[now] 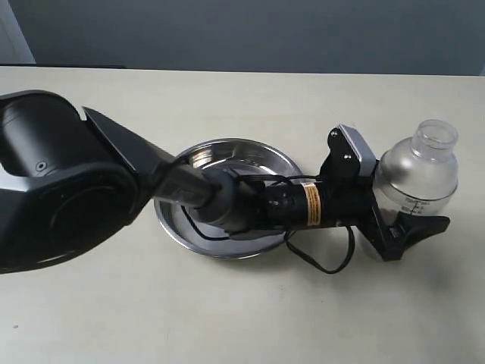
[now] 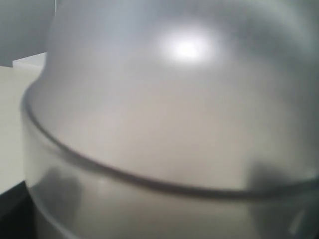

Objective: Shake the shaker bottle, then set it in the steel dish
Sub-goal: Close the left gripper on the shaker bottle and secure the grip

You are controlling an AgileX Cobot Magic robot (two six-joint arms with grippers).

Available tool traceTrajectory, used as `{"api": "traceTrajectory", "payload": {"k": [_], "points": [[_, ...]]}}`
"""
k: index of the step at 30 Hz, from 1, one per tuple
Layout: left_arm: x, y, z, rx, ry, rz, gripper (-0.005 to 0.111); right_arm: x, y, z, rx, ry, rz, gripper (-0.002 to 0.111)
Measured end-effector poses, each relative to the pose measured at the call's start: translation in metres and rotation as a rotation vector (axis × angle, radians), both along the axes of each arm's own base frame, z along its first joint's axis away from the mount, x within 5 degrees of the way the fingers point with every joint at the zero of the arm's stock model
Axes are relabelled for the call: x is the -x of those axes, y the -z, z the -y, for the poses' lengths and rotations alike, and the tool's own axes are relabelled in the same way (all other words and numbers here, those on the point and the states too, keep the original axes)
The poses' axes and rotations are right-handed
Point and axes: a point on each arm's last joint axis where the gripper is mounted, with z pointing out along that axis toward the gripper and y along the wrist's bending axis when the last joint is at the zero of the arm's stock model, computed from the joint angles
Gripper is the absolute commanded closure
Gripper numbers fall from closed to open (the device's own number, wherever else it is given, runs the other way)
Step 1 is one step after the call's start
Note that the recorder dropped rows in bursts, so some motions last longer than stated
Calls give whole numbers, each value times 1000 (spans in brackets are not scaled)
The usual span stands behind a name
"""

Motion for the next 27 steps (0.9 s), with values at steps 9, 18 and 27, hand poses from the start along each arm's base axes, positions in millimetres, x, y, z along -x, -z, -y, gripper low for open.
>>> {"api": "traceTrajectory", "payload": {"k": [9,18,27], "points": [[2,-3,1,30,25,-1,106,0,0,0,0,0,0,109],[3,-2,1,24,29,0,106,0,0,0,0,0,0,109],[-5,-2,-1,52,-55,-125,106,0,0,0,0,0,0,109]]}}
